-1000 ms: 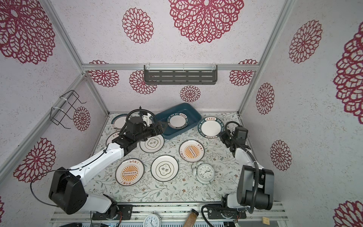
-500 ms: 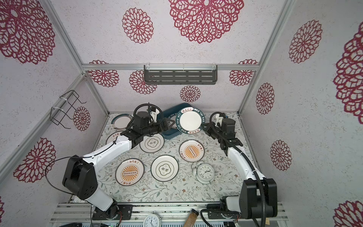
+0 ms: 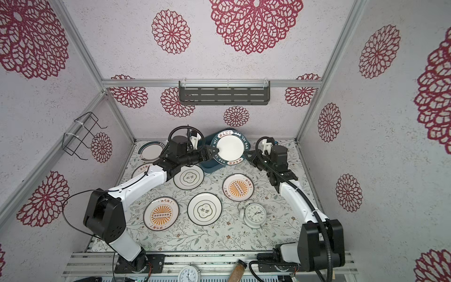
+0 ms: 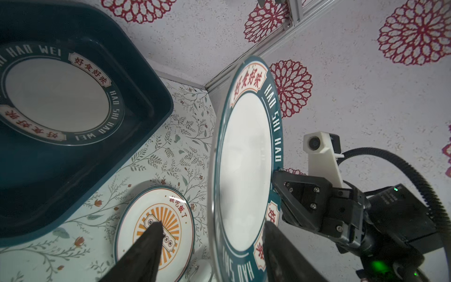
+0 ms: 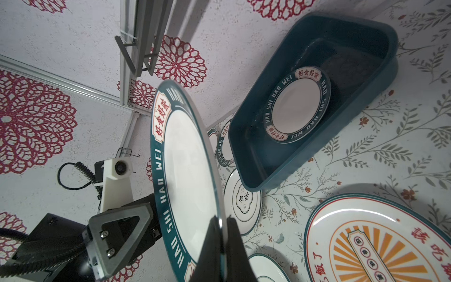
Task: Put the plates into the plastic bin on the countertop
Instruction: 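Lift the green-rimmed plate toward the left gripper, which grasps its rim, then lower the plate into the teal bin with left gripper while right draws back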
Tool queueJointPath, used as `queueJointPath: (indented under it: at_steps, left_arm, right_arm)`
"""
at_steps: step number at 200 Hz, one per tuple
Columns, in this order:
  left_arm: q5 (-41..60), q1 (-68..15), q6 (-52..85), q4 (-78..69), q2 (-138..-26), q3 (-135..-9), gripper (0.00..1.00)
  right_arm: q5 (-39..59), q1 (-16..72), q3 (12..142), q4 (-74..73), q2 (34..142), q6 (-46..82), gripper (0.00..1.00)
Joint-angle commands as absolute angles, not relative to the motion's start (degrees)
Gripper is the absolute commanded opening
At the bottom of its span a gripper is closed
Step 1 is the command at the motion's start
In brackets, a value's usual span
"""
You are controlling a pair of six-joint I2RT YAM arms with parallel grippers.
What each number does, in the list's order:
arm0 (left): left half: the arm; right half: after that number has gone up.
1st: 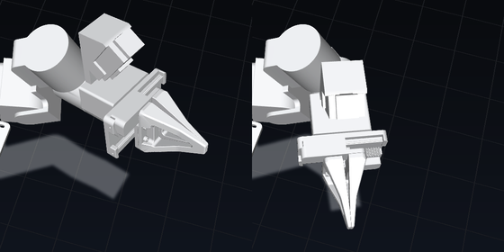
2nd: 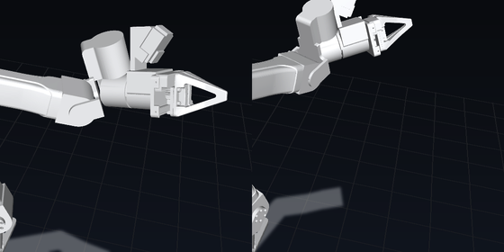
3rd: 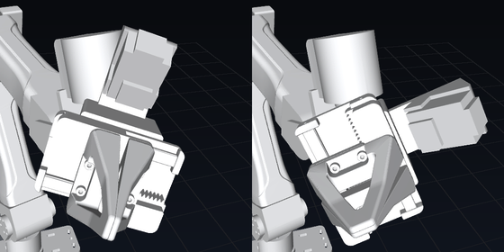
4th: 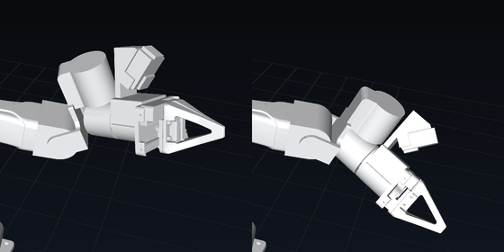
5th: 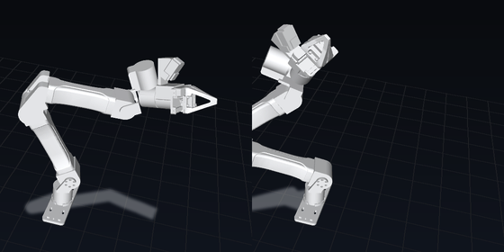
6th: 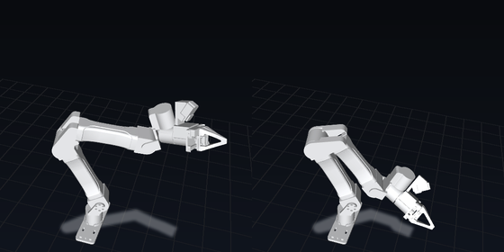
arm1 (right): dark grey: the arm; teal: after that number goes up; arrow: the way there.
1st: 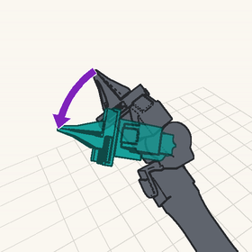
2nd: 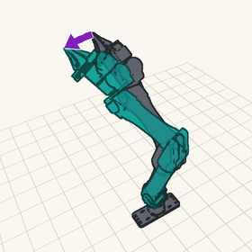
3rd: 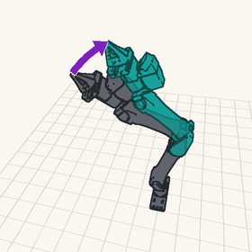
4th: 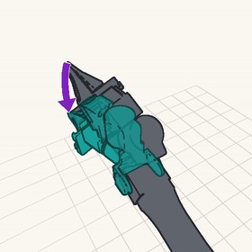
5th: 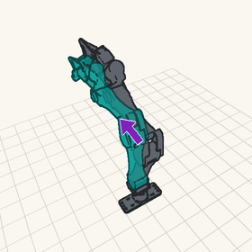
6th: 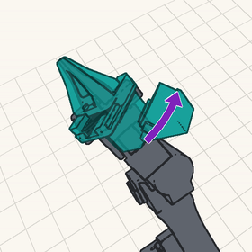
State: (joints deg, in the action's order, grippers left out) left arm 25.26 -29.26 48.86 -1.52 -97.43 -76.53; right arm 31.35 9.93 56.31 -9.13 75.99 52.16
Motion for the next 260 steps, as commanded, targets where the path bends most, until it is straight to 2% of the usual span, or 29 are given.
queueJointPath:
  at_steps: [1,20,69,89,109,117,127,132,145,160,180,260]
  left_arm:
    - [26.7,-29.3,49.6,-4.8,-98.0,-77.6,0.57]
    - [27.2,-29.2,50.7,-5.5,-98.0,-77.6,0.43]
    - [27.7,-29.1,51.1,-5.2,-98.3,-78.0,0.14]
    - [27.8,-29.0,51.3,-5.3,-98.5,-78.1,0.05]
    - [27.7,-28.9,51.5,-5.2,-98.5,-78.0,0.04]
    - [27.7,-28.8,51.6,-5.0,-98.4,-78.2,0.03]
    - [27.5,-28.6,51.8,-4.8,-98.4,-78.2,0.03]
    - [27.4,-28.5,51.9,-4.7,-98.4,-78.2,0.03]
    - [27.1,-28.3,52.2,-4.4,-98.2,-78.2,0.03]
    - [27.0,-28.0,52.5,-4.3,-98.2,-78.3,0.03]
    - [27.2,-27.5,52.8,-4.3,-98.1,-78.2,0.03]
    - [27.3,-24.9,56.1,-1.2,-100.0,-80.4,0.06]
  right_arm:
    - [32.4,10.2,58.8,-13.4,74.1,53.0,0.0]
    - [32.4,10.3,58.7,-13.6,74.3,53.2,0.0]
    - [32.1,10.4,58.7,-13.9,74.5,53.4,0.0]
    - [32.1,10.4,58.7,-14.1,74.7,53.5,0.0]
    - [32.1,10.4,58.6,-14.4,74.9,53.5,0.0]
    - [32.1,10.5,58.4,-14.8,74.9,53.5,0.17]
    - [31.7,10.5,57.9,-15.6,74.6,53.3,0.48]
    - [31.4,10.5,57.5,-15.9,74.4,53.1,0.59]
    - [30.1,10.4,57.0,-15.6,73.5,51.8,0.76]
    - [27.9,10.5,56.7,-13.8,72.3,49.8,0.91]
    - [25.5,10.4,56.2,-11.7,70.6,47.5,0.99]
    - [19.4,10.4,55.8,-5.4,65.9,42.4,0.99]
